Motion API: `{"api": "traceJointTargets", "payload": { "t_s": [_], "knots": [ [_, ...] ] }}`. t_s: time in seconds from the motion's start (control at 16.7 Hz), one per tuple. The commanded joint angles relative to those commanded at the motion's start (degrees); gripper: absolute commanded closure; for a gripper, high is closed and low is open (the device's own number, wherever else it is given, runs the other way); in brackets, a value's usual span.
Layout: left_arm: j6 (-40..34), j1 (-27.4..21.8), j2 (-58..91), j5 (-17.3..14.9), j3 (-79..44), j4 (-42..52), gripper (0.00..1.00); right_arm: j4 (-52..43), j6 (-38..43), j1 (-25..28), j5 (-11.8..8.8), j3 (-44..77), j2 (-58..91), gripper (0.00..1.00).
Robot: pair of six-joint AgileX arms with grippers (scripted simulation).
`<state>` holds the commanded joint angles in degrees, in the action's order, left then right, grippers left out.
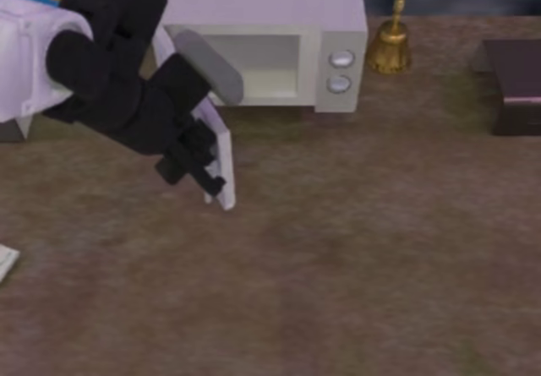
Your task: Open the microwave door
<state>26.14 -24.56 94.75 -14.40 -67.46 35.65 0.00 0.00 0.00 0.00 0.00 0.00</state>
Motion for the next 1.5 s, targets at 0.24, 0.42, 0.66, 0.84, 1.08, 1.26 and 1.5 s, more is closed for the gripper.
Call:
{"api": "traceJointTargets", "payload": {
  "t_s": [0.24,0.42,0.66,0.84,1.08,1.26,1.5],
  "knots": [
    [0.8,0.2,0.1,-0.4,0.1,0.3,1.00,0.0,0.0,0.0,0.0,0.0,0.0,0.00],
    [4.9,1.9,-0.2,-1.9,0.1,1.5,1.00,0.0,0.0,0.0,0.0,0.0,0.0,0.00],
    [10.7,4.4,-0.6,-4.8,0.4,3.5,1.00,0.0,0.0,0.0,0.0,0.0,0.0,0.00],
    [11.8,4.9,-0.8,-5.4,0.5,3.8,1.00,0.0,0.0,0.0,0.0,0.0,0.0,0.00],
    [11.8,4.9,-0.8,-5.4,0.5,3.8,1.00,0.0,0.0,0.0,0.0,0.0,0.0,0.00],
    [11.8,4.9,-0.8,-5.4,0.5,3.8,1.00,0.0,0.0,0.0,0.0,0.0,0.0,0.00],
    [11.8,4.9,-0.8,-5.4,0.5,3.8,1.00,0.0,0.0,0.0,0.0,0.0,0.0,0.00]
  ]
}}
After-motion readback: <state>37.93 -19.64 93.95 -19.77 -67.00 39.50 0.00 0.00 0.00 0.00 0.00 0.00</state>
